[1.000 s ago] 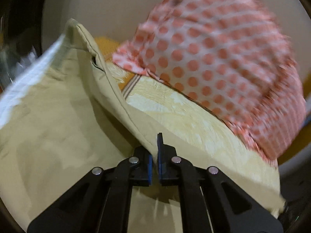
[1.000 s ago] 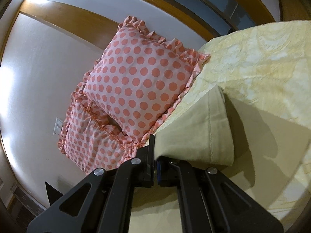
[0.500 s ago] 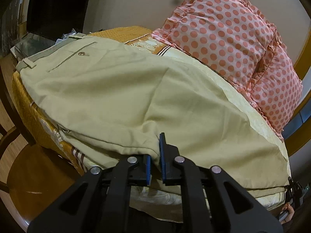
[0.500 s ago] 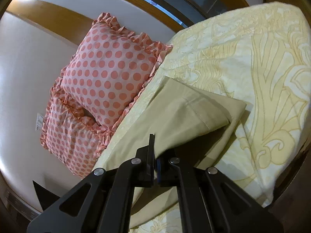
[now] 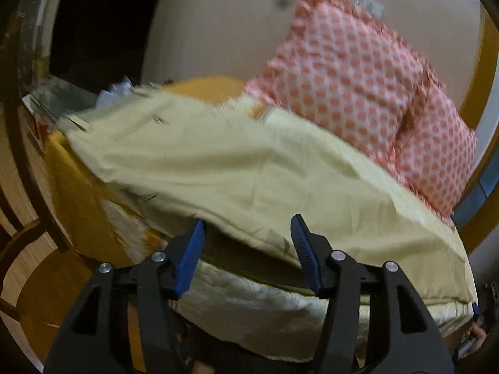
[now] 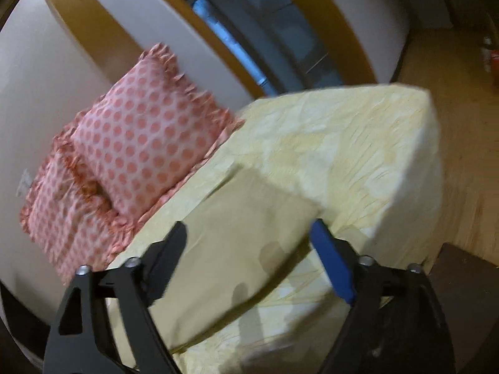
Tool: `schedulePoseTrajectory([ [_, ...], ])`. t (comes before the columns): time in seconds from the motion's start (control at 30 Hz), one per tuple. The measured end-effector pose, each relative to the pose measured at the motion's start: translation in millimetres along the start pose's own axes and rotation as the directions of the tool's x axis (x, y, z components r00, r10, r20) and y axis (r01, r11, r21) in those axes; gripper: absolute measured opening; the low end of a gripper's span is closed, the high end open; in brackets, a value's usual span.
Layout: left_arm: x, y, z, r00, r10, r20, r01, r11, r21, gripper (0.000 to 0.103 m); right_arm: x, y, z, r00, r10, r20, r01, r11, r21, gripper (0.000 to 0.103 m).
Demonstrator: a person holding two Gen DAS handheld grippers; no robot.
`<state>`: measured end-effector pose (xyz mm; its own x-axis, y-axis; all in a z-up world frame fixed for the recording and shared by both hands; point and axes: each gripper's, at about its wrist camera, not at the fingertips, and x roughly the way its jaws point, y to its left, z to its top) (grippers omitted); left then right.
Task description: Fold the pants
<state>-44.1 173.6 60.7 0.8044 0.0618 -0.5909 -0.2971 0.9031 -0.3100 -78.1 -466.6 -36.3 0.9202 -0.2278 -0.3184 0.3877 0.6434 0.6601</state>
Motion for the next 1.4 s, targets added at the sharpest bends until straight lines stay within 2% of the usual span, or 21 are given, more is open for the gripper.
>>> schedulePoseTrajectory([
  [0.03, -8, 1, 2, 0.998, 0.05, 0.048, -0.05, 0.999, -0.007, 0.07, 4, -1, -1, 1.0, -0.005, -0.018, 0.005, 1.0, 0.004, 0.071],
  [0.1, -22, 0, 6, 0.983, 0.118, 0.141, -0.118, 0.993, -0.011, 0.075, 16, -6, -10, 0.996, 0.015, -0.082, -0.012, 0.999, 0.037, 0.059],
  [0.2, -30, 0, 10, 0.968, 0.133, 0.215, -0.134, 0.991, -0.008, 0.083, 15, 7, -27, 0.998, 0.023, -0.05, -0.024, 0.999, -0.034, 0.057],
  [0.27, -20, -3, 12, 0.974, 0.108, 0.199, -0.112, 0.994, 0.011, 0.084, 17, 16, -38, 0.998, 0.048, -0.046, -0.051, 0.996, -0.071, 0.057],
  [0.37, 0, -7, 11, 0.983, 0.088, 0.16, -0.094, 0.995, 0.03, 0.084, 24, 22, -44, 0.995, 0.083, -0.049, -0.088, 0.992, -0.093, 0.029],
  [0.4, 8, -6, 9, 0.987, 0.083, 0.141, -0.088, 0.996, 0.03, 0.084, 25, 20, -45, 0.998, 0.05, -0.024, -0.052, 0.993, -0.105, 0.021],
  [0.5, 32, 4, 2, 0.995, 0.079, 0.064, -0.079, 0.997, -0.003, 0.085, 27, 9, -37, 0.999, 0.05, -0.014, -0.051, 0.993, -0.106, 0.004],
  [0.7, 33, 5, -8, 0.992, 0.08, 0.096, -0.083, 0.996, 0.032, 0.089, 25, 75, -23, 0.979, 0.203, -0.019, -0.2, 0.934, -0.295, 0.004],
  [0.77, 30, 9, -7, 0.992, 0.065, 0.104, -0.067, 0.998, 0.017, 0.089, 24, 122, -29, 0.947, 0.314, -0.064, -0.315, 0.88, -0.355, 0.004],
  [0.83, 26, 13, -6, 0.993, 0.041, 0.114, -0.039, 0.999, -0.018, 0.089, 23, 174, -44, 0.893, 0.429, -0.135, -0.445, 0.799, -0.405, 0.004],
  [0.9, 22, 17, -4, 0.991, 0.031, 0.128, -0.026, 0.999, -0.045, 0.089, 18, 229, -74, 0.808, 0.535, -0.245, -0.585, 0.686, -0.433, 0.004],
  [0.93, 19, 19, -3, 0.99, 0.037, 0.137, -0.03, 0.998, -0.056, 0.089, 15, 261, -100, 0.742, 0.582, -0.334, -0.669, 0.603, -0.435, 0.004],
  [0.97, 17, 22, -2, 0.988, 0.047, 0.148, -0.038, 0.997, -0.066, 0.089, 13, 280, -120, 0.694, 0.598, -0.4, -0.718, 0.545, -0.432, 0.004],
  [1.0, 15, 25, -1, 0.986, 0.057, 0.156, -0.046, 0.996, -0.074, 0.09, 10, 303, -151, 0.636, 0.592, -0.494, -0.771, 0.47, -0.429, 0.004],
  [1.03, 13, 28, 0, 0.985, 0.068, 0.161, -0.056, 0.995, -0.082, 0.09, 8, 317, -176, 0.6, 0.565, -0.566, -0.8, 0.418, -0.431, 0.004],
  [1.13, 9, 44, 4, 0.98, 0.105, 0.169, -0.087, 0.99, -0.111, 0.09, 3, 348, -281, 0.483, 0.283, -0.829, -0.873, 0.231, -0.429, 0.009],
  [1.2, 7, 57, 7, 0.977, 0.126, 0.171, -0.104, 0.986, -0.133, 0.09, -7, 343, -303, 0.481, 0.228, -0.846, -0.874, 0.198, -0.444, 0.041],
  [1.27, 8, 70, 9, 0.976, 0.141, 0.167, -0.113, 0.979, -0.168, 0.09, -17, 335, -291, 0.453, 0.314, -0.834, -0.891, 0.186, -0.414, 0.054],
  [1.3, 11, 78, 11, 0.977, 0.141, 0.161, -0.109, 0.975, -0.193, 0.09, -19, 331, -280, 0.451, 0.357, -0.818, -0.892, 0.194, -0.408, 0.054],
  [1.33, 13, 84, 12, 0.978, 0.138, 0.156, -0.103, 0.972, -0.214, 0.09, -18, 329, -269, 0.467, 0.393, -0.792, -0.884, 0.212, -0.416, 0.054],
  [1.4, 17, 94, 13, 0.98, 0.132, 0.149, -0.093, 0.965, -0.243, 0.09, -11, 326, -253, 0.565, 0.414, -0.714, -0.825, 0.285, -0.487, 0.054],
])
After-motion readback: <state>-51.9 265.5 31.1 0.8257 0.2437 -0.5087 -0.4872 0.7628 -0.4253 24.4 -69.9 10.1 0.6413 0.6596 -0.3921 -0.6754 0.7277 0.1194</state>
